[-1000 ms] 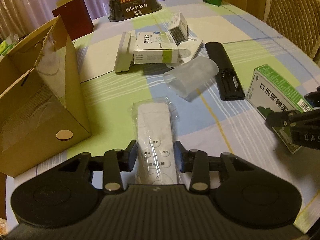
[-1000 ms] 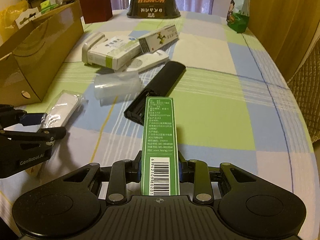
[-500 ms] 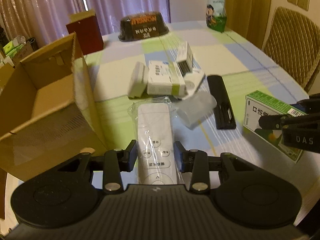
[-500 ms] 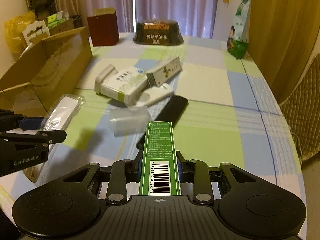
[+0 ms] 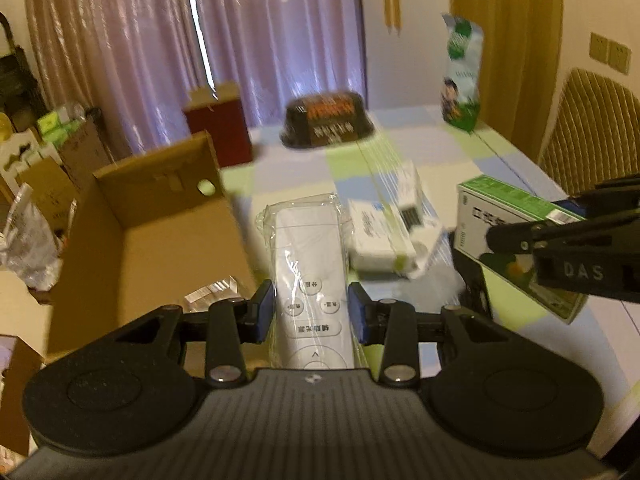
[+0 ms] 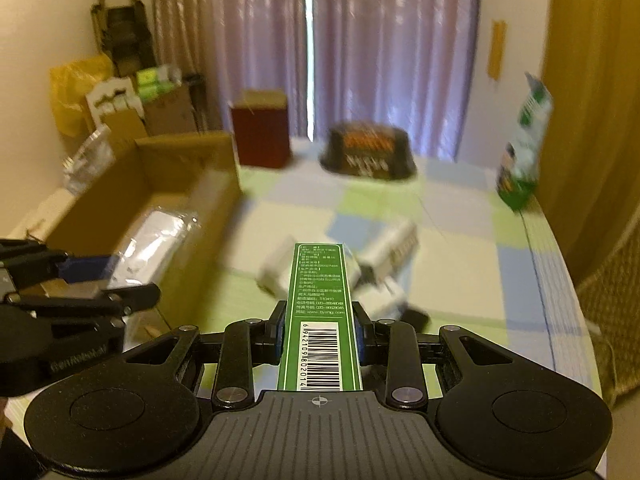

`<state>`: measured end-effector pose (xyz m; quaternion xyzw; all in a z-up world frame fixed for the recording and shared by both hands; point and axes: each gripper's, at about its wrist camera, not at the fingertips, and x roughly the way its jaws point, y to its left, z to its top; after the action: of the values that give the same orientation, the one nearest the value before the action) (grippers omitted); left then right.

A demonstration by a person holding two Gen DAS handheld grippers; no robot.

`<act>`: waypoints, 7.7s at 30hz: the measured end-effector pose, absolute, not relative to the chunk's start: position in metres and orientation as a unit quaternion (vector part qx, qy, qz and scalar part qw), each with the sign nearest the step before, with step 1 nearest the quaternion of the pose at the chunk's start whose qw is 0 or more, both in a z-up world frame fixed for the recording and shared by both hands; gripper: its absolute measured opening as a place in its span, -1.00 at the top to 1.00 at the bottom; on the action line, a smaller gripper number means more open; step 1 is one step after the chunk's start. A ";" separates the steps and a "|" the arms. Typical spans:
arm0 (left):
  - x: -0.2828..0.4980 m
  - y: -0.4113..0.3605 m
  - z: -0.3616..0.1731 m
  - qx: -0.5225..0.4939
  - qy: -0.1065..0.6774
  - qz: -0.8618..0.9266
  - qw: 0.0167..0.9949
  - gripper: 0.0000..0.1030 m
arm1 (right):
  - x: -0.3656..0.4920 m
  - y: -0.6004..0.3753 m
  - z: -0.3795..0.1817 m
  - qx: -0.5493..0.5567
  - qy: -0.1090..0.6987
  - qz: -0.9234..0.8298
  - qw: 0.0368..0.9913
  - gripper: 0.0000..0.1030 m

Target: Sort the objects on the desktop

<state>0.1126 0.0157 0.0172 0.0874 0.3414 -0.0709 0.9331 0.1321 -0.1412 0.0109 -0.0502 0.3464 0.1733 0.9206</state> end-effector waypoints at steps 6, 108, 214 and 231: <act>0.129 0.057 0.047 0.081 0.319 -0.039 0.943 0.35 | 0.156 -0.091 0.042 -0.033 0.323 0.220 0.920 0.43; 0.140 0.092 0.064 0.052 0.329 -0.047 0.942 -0.18 | 0.171 -0.113 0.034 -0.017 0.331 0.174 0.927 -0.68; 0.183 -0.050 -0.121 0.126 0.463 -0.175 0.859 0.08 | 0.229 -0.201 -0.139 0.033 0.461 0.056 0.885 -0.49; 0.153 -0.055 -0.124 0.123 0.464 -0.184 0.858 0.07 | 0.174 -0.204 -0.138 -0.063 0.462 0.131 0.875 0.26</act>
<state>0.1528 -0.0546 -0.1236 0.1232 0.4639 -0.1844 0.8577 0.1744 -0.2044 -0.1383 -0.0625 0.4624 0.1313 0.8747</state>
